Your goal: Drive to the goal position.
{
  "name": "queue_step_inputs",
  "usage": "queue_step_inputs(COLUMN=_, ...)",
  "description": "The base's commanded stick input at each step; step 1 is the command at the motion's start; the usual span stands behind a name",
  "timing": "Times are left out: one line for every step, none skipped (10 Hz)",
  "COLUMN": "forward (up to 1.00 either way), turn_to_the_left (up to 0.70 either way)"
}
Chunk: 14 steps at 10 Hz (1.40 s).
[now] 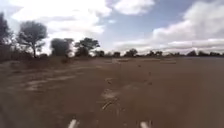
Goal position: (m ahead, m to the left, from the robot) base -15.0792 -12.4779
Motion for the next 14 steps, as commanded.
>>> queue_step_inputs(forward=0.70, turn_to_the_left=-0.27)
queue_step_inputs(forward=0.70, turn_to_the_left=-0.27)
queue_step_inputs(forward=0.70, turn_to_the_left=-0.27)
queue_step_inputs(forward=0.70, turn_to_the_left=-0.12)
queue_step_inputs(forward=0.70, turn_to_the_left=0.00)
queue_step_inputs(forward=0.70, turn_to_the_left=0.00)
queue_step_inputs(forward=0.70, turn_to_the_left=0.00)
queue_step_inputs(forward=0.70, turn_to_the_left=0.00)
queue_step_inputs(forward=0.70, turn_to_the_left=0.00)
queue_step_inputs(forward=0.70, turn_to_the_left=0.00)
queue_step_inputs(forward=0.70, turn_to_the_left=0.00)
queue_step_inputs(forward=0.70, turn_to_the_left=0.00)
queue_step_inputs(forward=0.70, turn_to_the_left=0.00)
queue_step_inputs(forward=0.70, turn_to_the_left=0.00)
